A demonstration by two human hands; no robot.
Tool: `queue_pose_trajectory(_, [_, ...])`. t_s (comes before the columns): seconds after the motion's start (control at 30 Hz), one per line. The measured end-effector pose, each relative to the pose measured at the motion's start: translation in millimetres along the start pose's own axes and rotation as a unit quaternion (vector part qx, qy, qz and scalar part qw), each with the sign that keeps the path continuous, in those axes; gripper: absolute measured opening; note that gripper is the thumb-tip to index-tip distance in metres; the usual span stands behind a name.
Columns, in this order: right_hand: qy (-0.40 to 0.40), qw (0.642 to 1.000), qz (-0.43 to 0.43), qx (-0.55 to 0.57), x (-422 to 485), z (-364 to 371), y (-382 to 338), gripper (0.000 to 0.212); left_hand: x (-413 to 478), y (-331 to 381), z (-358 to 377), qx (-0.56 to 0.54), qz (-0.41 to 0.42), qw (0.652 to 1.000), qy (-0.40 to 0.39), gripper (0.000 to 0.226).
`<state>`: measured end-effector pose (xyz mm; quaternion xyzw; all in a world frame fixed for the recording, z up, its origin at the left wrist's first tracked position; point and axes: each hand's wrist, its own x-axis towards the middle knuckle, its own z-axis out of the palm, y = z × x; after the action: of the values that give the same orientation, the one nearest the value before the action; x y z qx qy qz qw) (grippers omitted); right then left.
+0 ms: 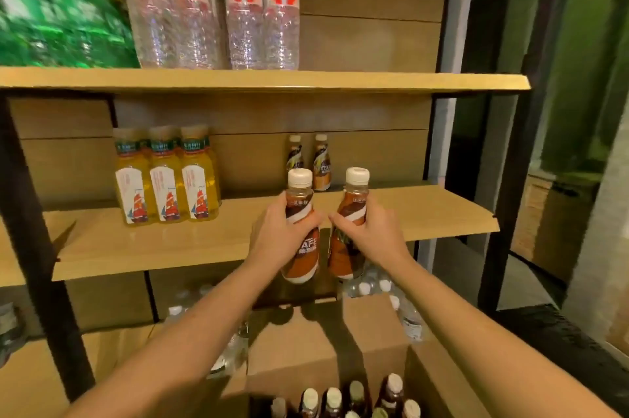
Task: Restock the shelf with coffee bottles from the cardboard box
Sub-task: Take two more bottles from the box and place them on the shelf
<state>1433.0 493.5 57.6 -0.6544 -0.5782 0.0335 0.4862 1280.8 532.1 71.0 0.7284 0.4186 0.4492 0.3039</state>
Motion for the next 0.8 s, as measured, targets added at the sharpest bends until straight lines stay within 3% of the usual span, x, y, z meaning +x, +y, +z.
queue_pose_trajectory(0.13, [0.003, 1.000, -0.017, -0.021, 48, -13, 7, 0.044, 53, 14, 7, 0.035, 0.007, 0.999, 0.011, 0.046])
queue_pose_trajectory(0.3, [0.001, 0.999, -0.008, -0.038, 114, -4, 36, 0.054, 117, 6, 29, 0.063, -0.041, 0.997, 0.030, 0.054])
queue_pose_trajectory(0.63, [-0.016, 0.996, 0.060, -0.063, 222, 54, 75, 0.049, 217, -45, 60, 0.060, -0.125, 0.989, 0.048, 0.050])
queue_pose_trajectory(0.8, [-0.074, 0.992, 0.089, -0.056, 247, 79, 87, 0.045, 248, -67, 61, 0.043, -0.188, 0.981, 0.024, 0.051])
